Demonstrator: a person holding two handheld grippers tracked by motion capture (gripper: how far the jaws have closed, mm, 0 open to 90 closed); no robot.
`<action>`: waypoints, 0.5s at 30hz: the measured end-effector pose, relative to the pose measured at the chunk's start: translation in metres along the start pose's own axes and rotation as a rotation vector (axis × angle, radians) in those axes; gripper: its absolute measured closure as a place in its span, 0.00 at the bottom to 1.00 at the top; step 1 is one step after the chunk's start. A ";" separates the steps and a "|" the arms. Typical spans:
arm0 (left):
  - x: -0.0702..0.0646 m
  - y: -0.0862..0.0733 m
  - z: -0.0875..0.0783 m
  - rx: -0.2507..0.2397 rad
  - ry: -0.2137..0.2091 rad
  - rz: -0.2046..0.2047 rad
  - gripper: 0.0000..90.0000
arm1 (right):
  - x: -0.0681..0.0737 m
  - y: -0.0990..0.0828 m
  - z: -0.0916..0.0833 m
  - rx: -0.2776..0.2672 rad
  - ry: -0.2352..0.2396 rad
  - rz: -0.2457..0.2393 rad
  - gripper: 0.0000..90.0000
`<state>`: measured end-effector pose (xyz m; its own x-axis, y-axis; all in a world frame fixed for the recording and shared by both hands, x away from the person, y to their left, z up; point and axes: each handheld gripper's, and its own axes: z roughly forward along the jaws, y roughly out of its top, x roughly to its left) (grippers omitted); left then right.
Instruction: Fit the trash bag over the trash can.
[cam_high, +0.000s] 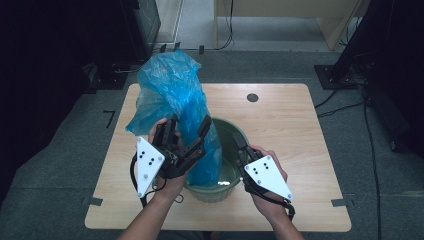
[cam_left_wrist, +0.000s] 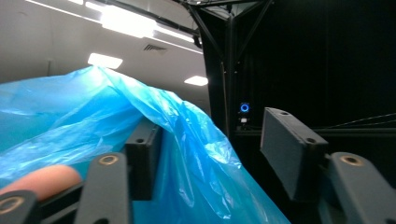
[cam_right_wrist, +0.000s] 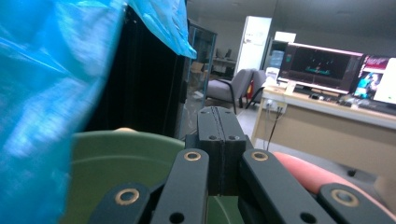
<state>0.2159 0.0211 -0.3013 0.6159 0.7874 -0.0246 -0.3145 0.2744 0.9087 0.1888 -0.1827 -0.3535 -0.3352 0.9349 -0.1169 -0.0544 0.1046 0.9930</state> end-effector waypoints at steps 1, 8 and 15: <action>0.001 -0.001 -0.001 0.000 0.004 0.001 0.53 | -0.003 -0.002 -0.001 -0.006 0.012 0.020 1.00; 0.000 -0.005 -0.002 0.003 0.008 -0.009 0.85 | -0.013 0.005 -0.008 -0.058 0.099 0.125 0.74; -0.011 -0.006 -0.002 -0.001 -0.016 0.010 0.93 | -0.002 0.028 -0.013 -0.136 0.196 0.161 0.43</action>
<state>0.2097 0.0118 -0.3075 0.6243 0.7812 -0.0085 -0.3214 0.2667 0.9086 0.1756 -0.1862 -0.3255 -0.5244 0.8510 0.0280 -0.1070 -0.0985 0.9894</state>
